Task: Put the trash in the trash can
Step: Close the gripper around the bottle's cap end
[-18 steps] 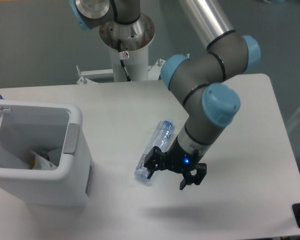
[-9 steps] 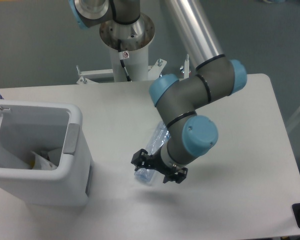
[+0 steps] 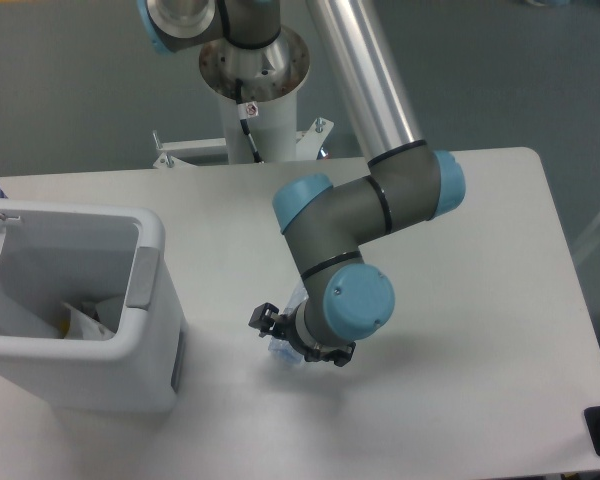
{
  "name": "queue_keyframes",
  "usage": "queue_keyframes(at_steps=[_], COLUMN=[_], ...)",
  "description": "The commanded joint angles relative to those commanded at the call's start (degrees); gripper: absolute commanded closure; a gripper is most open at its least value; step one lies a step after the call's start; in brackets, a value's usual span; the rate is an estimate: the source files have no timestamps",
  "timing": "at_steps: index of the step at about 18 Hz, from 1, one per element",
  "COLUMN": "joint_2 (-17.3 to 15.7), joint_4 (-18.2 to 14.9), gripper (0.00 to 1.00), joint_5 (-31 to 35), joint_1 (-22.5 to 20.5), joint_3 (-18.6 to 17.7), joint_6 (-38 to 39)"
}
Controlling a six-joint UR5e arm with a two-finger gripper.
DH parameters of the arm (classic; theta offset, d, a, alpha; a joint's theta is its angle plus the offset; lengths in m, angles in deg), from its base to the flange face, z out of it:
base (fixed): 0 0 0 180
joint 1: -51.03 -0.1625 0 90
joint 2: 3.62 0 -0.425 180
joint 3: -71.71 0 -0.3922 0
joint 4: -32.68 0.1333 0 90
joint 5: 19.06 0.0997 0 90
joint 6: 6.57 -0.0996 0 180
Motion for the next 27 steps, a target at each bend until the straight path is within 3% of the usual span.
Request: queue_keyframes(at_steps=[12,17,23,25,27], joint_2=[1.32,1.14,1.14,0.79,0.09], joint_4=[0.44,0.53,0.53,0.35,0.26], gripper=[0.01,0.21,0.70,0.81,0.87], joint_5=[5.18,5.19,5.10,5.01,4.83], joint_1=[1.93,2.02,2.02,2.02,1.94], joint_3=[-1.41,-2.37,-2.20,-1.32,-0.44], joint_6=[0.09,0.09,1.14,1.23,1.23])
